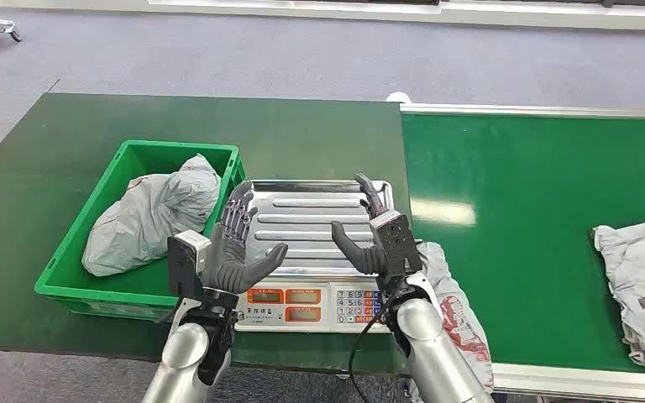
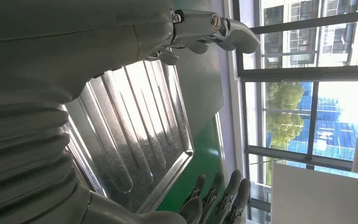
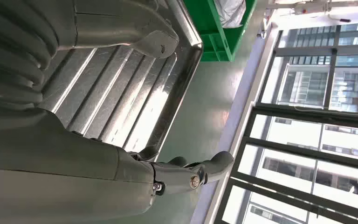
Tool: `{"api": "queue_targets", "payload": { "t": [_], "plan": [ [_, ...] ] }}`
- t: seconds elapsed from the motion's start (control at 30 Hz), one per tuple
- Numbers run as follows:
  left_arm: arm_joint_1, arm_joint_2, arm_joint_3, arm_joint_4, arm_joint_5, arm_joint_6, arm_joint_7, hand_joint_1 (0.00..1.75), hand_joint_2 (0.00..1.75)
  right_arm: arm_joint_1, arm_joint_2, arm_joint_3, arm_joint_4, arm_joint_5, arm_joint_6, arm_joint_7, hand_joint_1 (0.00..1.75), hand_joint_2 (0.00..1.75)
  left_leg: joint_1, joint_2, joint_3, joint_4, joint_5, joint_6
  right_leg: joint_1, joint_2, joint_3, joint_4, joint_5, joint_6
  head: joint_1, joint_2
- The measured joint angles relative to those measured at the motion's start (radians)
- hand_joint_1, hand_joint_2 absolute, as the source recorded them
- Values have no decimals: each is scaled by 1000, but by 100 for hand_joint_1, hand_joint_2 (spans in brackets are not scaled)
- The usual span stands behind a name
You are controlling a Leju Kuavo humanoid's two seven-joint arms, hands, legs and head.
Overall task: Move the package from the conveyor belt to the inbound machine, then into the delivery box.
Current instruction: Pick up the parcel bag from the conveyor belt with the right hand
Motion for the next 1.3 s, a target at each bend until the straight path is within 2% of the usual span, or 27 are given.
{"api": "queue_targets", "payload": {
  "t": [0.53,1.13,1.3],
  "plan": [
    [-14,-1,0,13,35,-16,1,0,175,6,-14,0,-24,-31,-23,20,0,175,0,0,0,0,0,0,0,0,0,0,0,0,0,0],
    [-4,0,0,15,45,-14,-5,0,175,-2,-19,-4,-18,10,-39,37,0,175,0,0,0,0,0,0,0,0,0,0,0,0,0,0],
    [1,1,0,3,41,-8,4,0,175,-13,-29,-45,-8,46,-87,68,0,175,0,0,0,0,0,0,0,0,0,0,0,0,0,0]
  ]
}}
